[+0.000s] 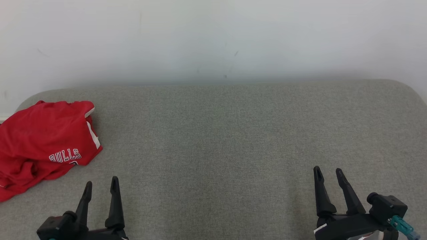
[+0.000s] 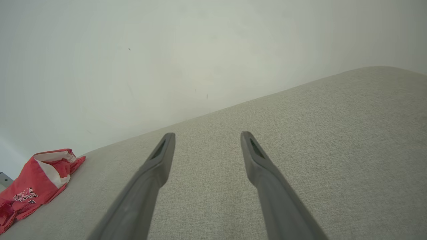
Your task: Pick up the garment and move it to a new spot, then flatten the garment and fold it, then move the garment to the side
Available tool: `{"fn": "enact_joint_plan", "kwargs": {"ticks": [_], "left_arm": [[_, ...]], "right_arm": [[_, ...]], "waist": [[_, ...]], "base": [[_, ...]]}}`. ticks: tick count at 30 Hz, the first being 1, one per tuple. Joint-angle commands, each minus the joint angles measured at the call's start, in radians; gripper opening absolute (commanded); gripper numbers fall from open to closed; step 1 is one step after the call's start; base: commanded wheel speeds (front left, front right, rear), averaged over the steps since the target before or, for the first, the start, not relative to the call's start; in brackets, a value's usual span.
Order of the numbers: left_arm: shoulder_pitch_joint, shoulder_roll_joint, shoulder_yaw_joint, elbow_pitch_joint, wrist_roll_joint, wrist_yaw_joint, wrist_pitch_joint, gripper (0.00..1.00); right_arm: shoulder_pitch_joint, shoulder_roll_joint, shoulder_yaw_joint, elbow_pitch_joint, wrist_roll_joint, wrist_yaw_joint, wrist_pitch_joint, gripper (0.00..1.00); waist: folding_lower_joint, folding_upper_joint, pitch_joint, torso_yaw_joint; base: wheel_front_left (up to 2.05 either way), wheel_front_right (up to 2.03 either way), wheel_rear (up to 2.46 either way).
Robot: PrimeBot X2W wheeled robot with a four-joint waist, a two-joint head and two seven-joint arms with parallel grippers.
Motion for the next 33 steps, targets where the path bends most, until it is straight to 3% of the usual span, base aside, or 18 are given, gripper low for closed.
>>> {"fn": "enact_joint_plan", "kwargs": {"ticks": [1, 16, 33], "left_arm": [[0.000, 0.008, -0.004, -0.014, 0.032, 0.003, -0.010, 1.00], [0.023, 0.014, -0.020, -0.054, 0.170, 0.013, -0.045, 1.00], [0.042, 0.014, -0.006, -0.071, 0.298, -0.009, -0.083, 1.00]], "right_arm": [[-0.001, -0.004, 0.004, -0.011, -0.030, -0.001, -0.008, 1.00], [0.008, -0.004, 0.017, -0.022, -0.173, -0.001, -0.043, 1.00], [0.018, -0.004, 0.026, -0.035, -0.312, -0.002, -0.081, 1.00]], "waist": [[0.0000, 0.0000, 0.000, 0.000], [0.0000, 0.0000, -0.002, 0.007], [0.0000, 0.0000, -0.004, 0.013]], "base": [[0.00, 0.00, 0.00], [0.00, 0.00, 0.00], [0.00, 0.00, 0.00]]}}
